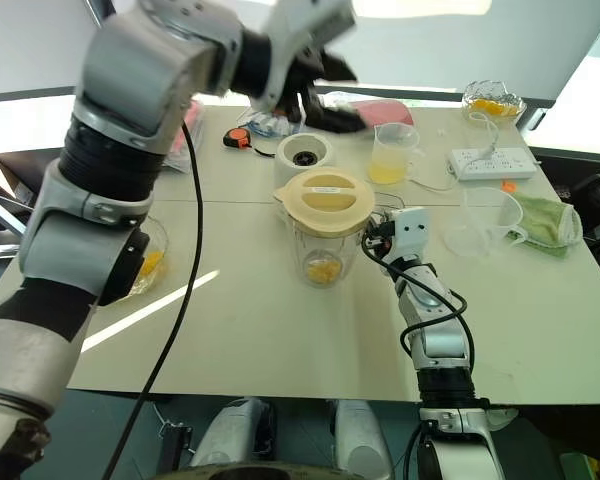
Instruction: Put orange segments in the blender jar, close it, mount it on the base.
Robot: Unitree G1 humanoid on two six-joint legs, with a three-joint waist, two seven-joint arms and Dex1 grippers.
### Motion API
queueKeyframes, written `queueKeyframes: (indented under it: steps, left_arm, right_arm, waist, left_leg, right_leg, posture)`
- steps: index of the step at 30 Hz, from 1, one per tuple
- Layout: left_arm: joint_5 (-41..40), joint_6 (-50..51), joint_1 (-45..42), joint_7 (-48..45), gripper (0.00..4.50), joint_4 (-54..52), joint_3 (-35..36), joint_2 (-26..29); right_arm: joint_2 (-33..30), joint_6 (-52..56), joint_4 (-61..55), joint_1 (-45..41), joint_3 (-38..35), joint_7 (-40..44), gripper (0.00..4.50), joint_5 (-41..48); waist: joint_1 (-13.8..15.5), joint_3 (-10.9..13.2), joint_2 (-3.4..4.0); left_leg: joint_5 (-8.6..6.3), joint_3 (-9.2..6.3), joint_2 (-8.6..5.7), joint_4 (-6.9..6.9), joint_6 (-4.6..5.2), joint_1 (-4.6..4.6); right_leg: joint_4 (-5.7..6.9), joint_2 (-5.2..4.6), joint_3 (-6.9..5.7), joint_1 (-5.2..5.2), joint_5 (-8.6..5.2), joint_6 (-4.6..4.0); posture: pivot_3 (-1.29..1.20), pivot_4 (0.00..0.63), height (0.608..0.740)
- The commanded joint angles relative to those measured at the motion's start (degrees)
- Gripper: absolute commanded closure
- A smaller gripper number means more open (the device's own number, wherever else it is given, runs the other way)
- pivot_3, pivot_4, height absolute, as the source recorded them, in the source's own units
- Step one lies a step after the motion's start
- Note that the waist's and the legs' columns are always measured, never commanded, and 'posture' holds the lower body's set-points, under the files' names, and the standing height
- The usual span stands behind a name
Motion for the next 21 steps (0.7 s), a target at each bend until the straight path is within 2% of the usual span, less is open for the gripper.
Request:
queueKeyframes:
  steps: [1, 6, 9, 11, 17, 21]
  left_arm:
    - [-0.1, -3.9, 8.6, 3.8, 0.93, -5.1, 4.5, 2.8]
    - [-6.5, 1.1, 27.1, 4.8, 0.93, -19.4, 12.8, 7.8]
    - [-11.3, 3.9, 40.4, 3.9, 0.93, -30.1, 16.9, 11.7]
    - [-13.1, 3.7, 45.4, 4.1, 0.93, -34.3, 18.0, 12.9]
    - [-15.9, -0.4, 55.3, 8.7, 0.93, -39.0, 21.1, 10.8]
    - [-14.1, -3.1, 58.6, 14.0, 0.93, -40.0, 21.5, 9.7]
  right_arm:
    - [-0.6, 3.1, -6.7, 1.5, -5.1, -2.7, 3.51, 2.8]
    - [-2.2, 12.8, -18.1, 0.2, -11.2, -6.9, 3.51, 8.1]
    - [-5.3, 20.4, -25.1, -4.3, -15.0, -8.8, 3.51, 12.2]
    - [-7.5, 24.0, -26.9, -6.9, -16.4, -9.6, 3.51, 13.3]
    - [-16.3, 32.0, -21.8, -24.1, -15.9, -9.5, 3.51, 13.8]
    - [-15.7, 28.7, -8.5, -38.7, -12.6, -7.2, 3.51, 12.9]
  waist:
    - [0.3, 0.0, 0.15]
    - [0.6, 0.2, 0.09]
    - [0.6, 0.2, 0.12]
    - [0.6, 0.2, 0.11]
    - [1.0, 0.3, 0.01]
    - [0.1, 0.3, 0.03]
  left_leg:
    - [0.00, -0.01, 0.00, 0.00, -0.01, 0.00]
    - [0.16, 0.05, 0.17, 0.10, -0.28, -0.53]
    - [0.21, 0.10, 0.15, 0.07, -0.37, -0.58]
    - [0.21, 0.12, 0.15, 0.06, -0.37, -0.58]
    - [0.25, 0.03, 0.12, 0.12, -0.41, -0.35]
    - [0.26, 0.14, 0.13, 0.14, -0.41, -0.31]
  right_leg:
    - [0.03, 0.01, -0.01, -0.01, 0.00, 0.00]
    - [0.24, -0.08, 0.05, -0.61, 0.06, -0.05]
    - [0.38, -0.17, 0.07, -0.76, 0.06, -0.04]
    - [0.47, -0.19, 0.09, -0.83, 0.06, -0.05]
    - [0.41, -0.08, -0.03, -0.54, 0.01, -0.38]
    - [0.25, 0.01, 0.03, -0.50, 0.11, -0.50]
  posture:
    - [0.00, 0.150, 0.740]
    - [0.00, 0.150, 0.740]
    - [0.00, 0.150, 0.740]
    - [0.00, 0.150, 0.740]
    - [0.00, 0.150, 0.740]
    - [0.00, 0.150, 0.740]
